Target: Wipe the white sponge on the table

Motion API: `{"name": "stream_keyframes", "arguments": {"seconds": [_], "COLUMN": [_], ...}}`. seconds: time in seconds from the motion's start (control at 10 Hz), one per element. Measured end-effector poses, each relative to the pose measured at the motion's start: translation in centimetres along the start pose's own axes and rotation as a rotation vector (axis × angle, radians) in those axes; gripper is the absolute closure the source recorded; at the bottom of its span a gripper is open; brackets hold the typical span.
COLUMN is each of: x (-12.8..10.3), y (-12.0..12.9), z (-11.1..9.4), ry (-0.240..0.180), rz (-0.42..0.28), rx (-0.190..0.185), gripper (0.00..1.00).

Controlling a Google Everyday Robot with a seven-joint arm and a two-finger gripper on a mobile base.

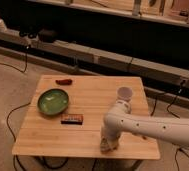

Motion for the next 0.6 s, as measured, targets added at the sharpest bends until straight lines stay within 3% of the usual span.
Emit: {"name": "stream_keyframes", "arguments": {"seconds": [0.2,0.4,0.6], "x": [3.9,5.4,5.3], "y": [-1.7,-3.5,-6.5], "z": [-1.1,-1.2,-0.8], "ry": [0.013,0.018,0.002], "rz": [0.078,0.100,0.094], "rx": [0.053,0.081,0.115], "gripper": [1.00,1.00,1.00]}}
